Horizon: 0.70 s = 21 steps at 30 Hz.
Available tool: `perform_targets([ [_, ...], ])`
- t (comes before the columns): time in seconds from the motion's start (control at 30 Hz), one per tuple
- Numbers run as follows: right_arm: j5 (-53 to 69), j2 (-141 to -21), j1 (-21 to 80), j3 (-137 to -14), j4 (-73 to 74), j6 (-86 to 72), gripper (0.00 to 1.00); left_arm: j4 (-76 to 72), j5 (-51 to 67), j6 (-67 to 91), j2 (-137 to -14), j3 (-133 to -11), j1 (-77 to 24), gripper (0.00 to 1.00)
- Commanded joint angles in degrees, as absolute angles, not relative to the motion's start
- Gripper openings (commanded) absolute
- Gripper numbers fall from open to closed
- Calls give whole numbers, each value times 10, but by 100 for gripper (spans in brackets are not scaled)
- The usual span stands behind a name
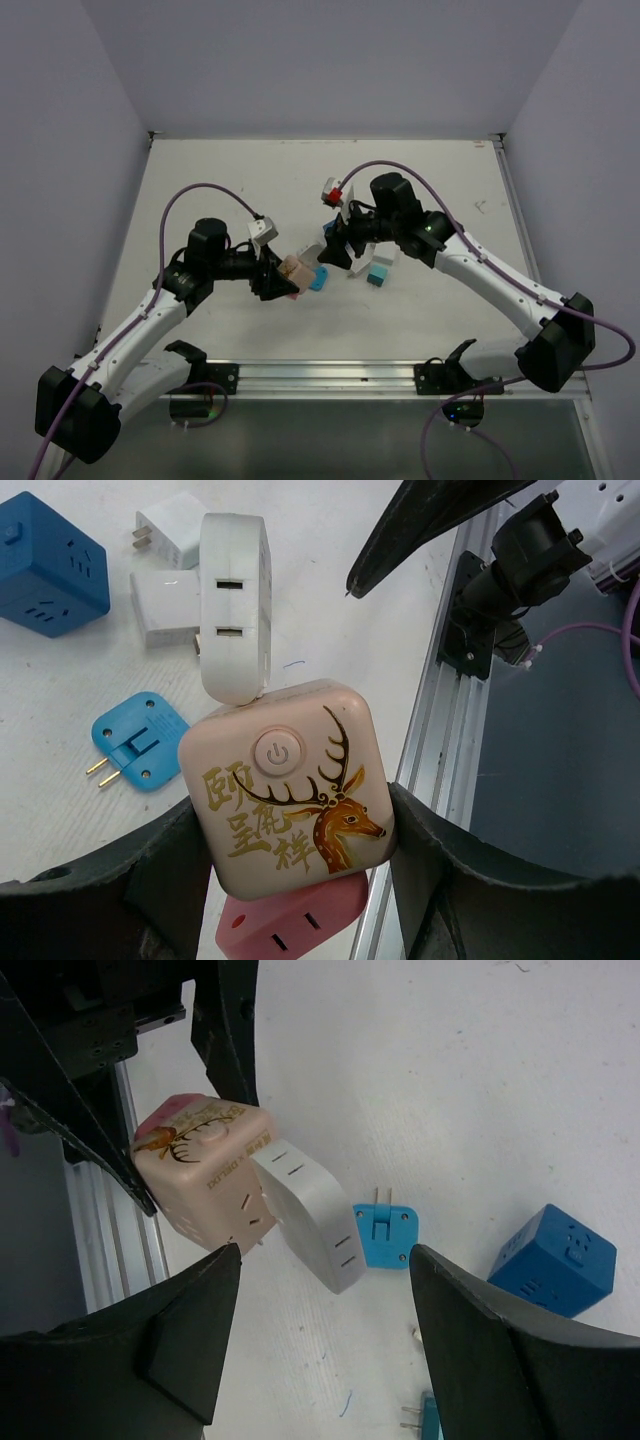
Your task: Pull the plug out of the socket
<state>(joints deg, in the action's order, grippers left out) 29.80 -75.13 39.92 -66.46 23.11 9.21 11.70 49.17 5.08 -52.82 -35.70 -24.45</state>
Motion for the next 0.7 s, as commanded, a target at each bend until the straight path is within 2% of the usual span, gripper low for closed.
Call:
perform_targets([
  [0.0, 353, -780, 394, -712, 266, 133, 72, 81, 495, 30, -512, -354, -245, 0],
  [0.67, 446, -875, 393, -799, 360, 228, 62, 77, 504, 25, -506, -352, -245, 0],
])
